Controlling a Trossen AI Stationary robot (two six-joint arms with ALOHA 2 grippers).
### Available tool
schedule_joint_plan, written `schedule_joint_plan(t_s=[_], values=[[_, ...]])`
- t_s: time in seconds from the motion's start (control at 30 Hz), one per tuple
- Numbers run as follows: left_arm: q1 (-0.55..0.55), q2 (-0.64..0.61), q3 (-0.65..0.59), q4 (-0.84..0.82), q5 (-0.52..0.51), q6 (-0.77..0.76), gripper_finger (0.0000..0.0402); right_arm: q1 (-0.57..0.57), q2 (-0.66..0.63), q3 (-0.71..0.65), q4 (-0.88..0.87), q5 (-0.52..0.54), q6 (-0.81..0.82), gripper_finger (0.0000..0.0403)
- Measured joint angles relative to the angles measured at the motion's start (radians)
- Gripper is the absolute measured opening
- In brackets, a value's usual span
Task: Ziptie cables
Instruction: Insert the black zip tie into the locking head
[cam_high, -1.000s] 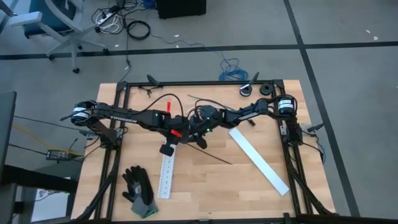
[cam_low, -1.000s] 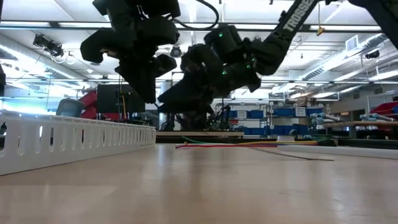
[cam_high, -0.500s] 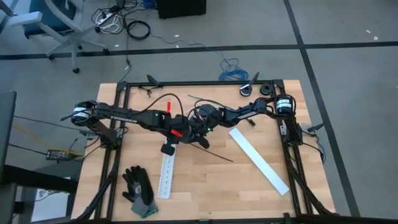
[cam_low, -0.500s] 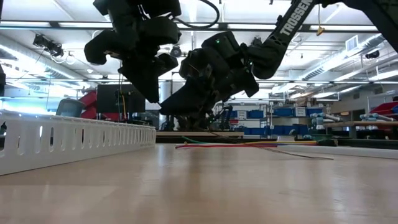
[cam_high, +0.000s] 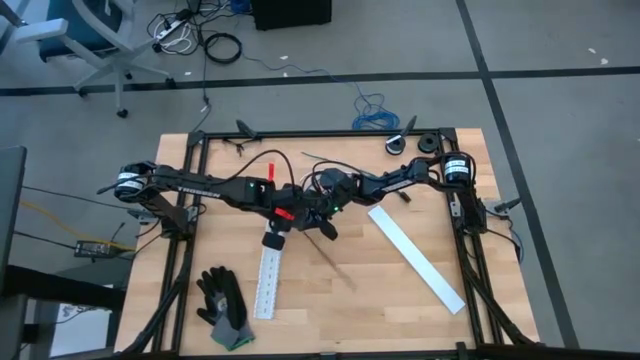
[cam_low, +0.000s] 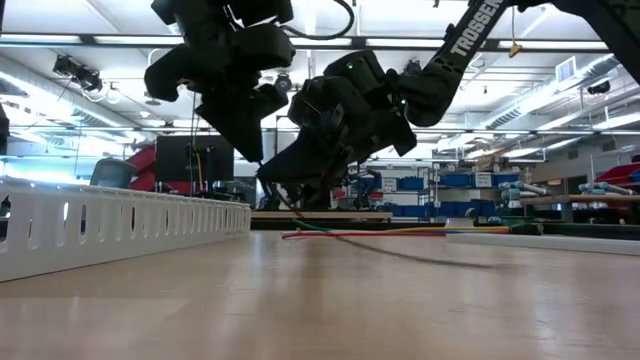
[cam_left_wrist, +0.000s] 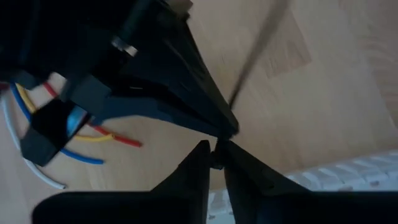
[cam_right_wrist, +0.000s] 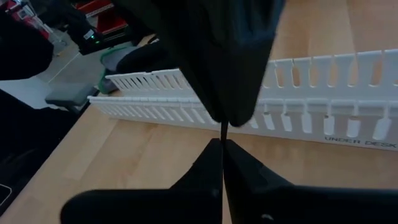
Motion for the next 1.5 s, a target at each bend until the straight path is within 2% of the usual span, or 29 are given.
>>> schedule_joint_plan(t_s=[0.37, 0.5, 0.67, 0.8, 0.93, 1.23, 1.37, 1.5], values=[[0.0, -0.002, 0.0, 0.005, -0.008, -0.035, 0.0137, 0.001, -0.001, 0.0, 0.002, 0.008, -0.008, 0.0], [0.0, -0.025, 0.0, -0.005, -0.014, -0.055, 0.0148, 0.005, -0.001, 0.0, 0.009, 0.08, -0.019, 0.0], [0.0, -0.08, -0.003, -0.011, -0.013, -0.076, 0.0147, 0.007, -0.002, 0.0, 0.011, 0.088, -0.026, 0.0], [0.0, -0.162, -0.07, 0.038, -0.053, -0.112, 0.0147, 0.007, -0.003, 0.0, 0.01, 0.098, -0.027, 0.0], [0.001, -0.283, -0.208, 0.102, -0.111, -0.191, 0.0147, 0.007, -0.009, 0.0, 0.005, 0.104, -0.027, 0.0], [0.001, -0.579, -0.585, 0.555, -0.117, -0.34, 0.0147, 0.007, -0.094, -0.036, -0.051, 0.179, -0.056, 0.0], [0.001, -0.615, -0.723, 0.832, -0.117, -0.371, 0.0147, 0.012, -0.181, -0.075, -0.099, 0.262, -0.09, 0.0], [0.001, -0.584, -0.84, 1.169, -0.118, -0.398, 0.0147, 0.028, -0.234, -0.107, -0.092, 0.37, -0.115, 0.0]])
